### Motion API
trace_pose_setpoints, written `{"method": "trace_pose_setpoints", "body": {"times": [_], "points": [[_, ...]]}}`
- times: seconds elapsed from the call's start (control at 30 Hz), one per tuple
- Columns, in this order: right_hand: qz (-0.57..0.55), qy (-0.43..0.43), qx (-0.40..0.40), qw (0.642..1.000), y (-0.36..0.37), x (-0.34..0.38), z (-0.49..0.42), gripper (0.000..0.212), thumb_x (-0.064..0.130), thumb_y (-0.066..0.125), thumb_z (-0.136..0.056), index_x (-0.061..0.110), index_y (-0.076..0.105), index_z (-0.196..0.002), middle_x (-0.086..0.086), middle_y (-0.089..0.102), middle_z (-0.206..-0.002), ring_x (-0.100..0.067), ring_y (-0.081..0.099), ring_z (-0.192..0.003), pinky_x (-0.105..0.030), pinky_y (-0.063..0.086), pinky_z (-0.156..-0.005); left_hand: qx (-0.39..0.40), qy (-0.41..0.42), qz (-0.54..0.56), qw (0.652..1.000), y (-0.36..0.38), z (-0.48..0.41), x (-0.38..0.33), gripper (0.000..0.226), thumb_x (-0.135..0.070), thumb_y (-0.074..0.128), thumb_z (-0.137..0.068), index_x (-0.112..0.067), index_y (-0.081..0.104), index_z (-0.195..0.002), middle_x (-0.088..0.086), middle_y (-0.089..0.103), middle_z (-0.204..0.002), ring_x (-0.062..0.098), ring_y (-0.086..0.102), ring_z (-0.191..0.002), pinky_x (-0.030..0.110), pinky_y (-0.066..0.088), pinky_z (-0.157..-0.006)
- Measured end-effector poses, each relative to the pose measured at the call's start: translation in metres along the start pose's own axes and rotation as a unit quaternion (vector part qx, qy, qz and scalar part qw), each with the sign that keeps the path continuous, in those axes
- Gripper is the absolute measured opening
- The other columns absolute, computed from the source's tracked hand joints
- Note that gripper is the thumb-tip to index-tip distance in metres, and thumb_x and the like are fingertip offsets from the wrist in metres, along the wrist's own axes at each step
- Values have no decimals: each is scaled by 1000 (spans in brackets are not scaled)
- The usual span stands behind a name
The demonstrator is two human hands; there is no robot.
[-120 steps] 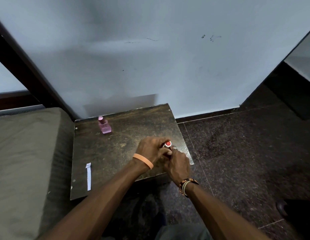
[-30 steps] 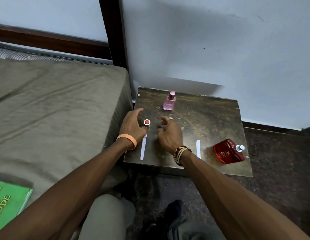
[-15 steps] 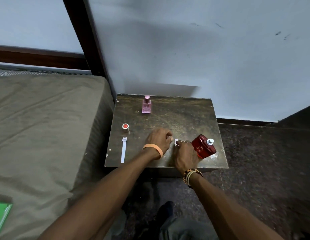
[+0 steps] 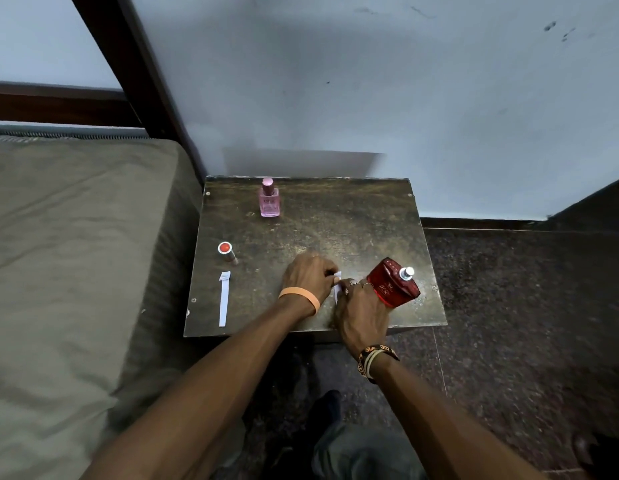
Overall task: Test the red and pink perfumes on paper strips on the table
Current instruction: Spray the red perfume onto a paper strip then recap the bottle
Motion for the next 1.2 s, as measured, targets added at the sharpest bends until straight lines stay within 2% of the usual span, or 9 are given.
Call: {"method": "trace_pose_setpoints", "body": {"times": [0.23, 0.33, 0.43, 0.5, 0.6, 0.77, 0.9, 1.0, 1.2], "points": [[-34, -4, -4, 999, 1, 0, -1, 19, 21, 45, -96, 18, 63, -103, -6, 63, -98, -26, 60, -86, -32, 37, -68, 20, -53, 51, 997, 1, -1, 5, 5, -27, 71, -80, -23, 73, -80, -4, 72, -76, 14, 65, -71, 28, 53, -68], [-86, 9, 6, 996, 3, -2, -1, 25, 23, 41, -98, 16, 60, -112, -5, 63, -105, -24, 59, -95, -34, 43, -77, 24, -56, 86, 994, -2, 2, 8, 2, -24, 71, -78, -22, 71, -77, -5, 71, -74, 12, 63, -70, 27, 52, -67], [-119, 6, 30, 992, 8, 0, 1, 32, 34, 41, -101, 16, 59, -121, -6, 62, -112, -23, 56, -103, -30, 34, -76, 25, -80, 148, 985, -8, 5, 16, 7, -22, 73, -76, -24, 68, -72, -5, 69, -72, 12, 63, -68, 27, 52, -67], [-155, 16, 38, 987, 8, 0, 1, 27, 36, 47, -99, 17, 66, -106, -5, 64, -98, -23, 59, -95, -29, 30, -69, 37, -91, 212, 972, -11, 7, 20, 13, -20, 75, -74, -26, 65, -67, -5, 69, -69, 13, 64, -66, 33, 56, -69], [-223, 32, 41, 974, 3, 1, 0, 26, 36, 54, -95, 17, 68, -85, -5, 65, -78, -24, 61, -81, -30, 35, -64, 47, -85, 272, 957, -23, 10, 18, 18, -15, 77, -74, -26, 65, -67, -2, 68, -67, 13, 64, -65, 35, 57, -69], [-247, 2, 28, 968, -18, 15, 3, 25, 34, 57, -95, 16, 68, -83, -6, 64, -77, -21, 59, -79, -34, 44, -69, 40, -118, 372, 920, -44, 19, 8, 19, -11, 81, -72, -10, 69, -87, 3, 67, -76, 10, 62, -70, 20, 52, -64], [-274, 3, 39, 961, -25, 17, 5, 28, 33, 57, -95, 15, 65, -75, -1, 64, -68, -21, 61, -73, -42, 51, -70, 61, -148, 405, 900, -44, 23, 2, 8, -11, 77, -76, -13, 71, -81, 3, 69, -75, 11, 62, -68, 22, 51, -61], [-289, 2, 39, 957, -39, 16, 9, 25, 28, 59, -95, 12, 69, -79, -1, 65, -67, -18, 62, -68, -39, 51, -67, 63, -174, 436, 880, -46, 28, -5, 7, -9, 76, -77, -15, 71, -78, 0, 67, -72, 10, 58, -65, 24, 49, -62], [-284, -9, 40, 958, -55, 14, 13, 25, 26, 59, -96, 15, 66, -75, 2, 63, -65, -14, 58, -63, -32, 44, -60, 56, -219, 483, 846, -44, 30, -12, 11, -8, 77, -75, -13, 70, -83, 5, 69, -81, 16, 63, -76, 31, 55, -74]]}}
Point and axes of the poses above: each hand's wrist, its own z-axis away from the middle knuckle, its own y-axis out of the palm, x = y × z, the point moved 10 cm from there along -z, towards the middle knuckle
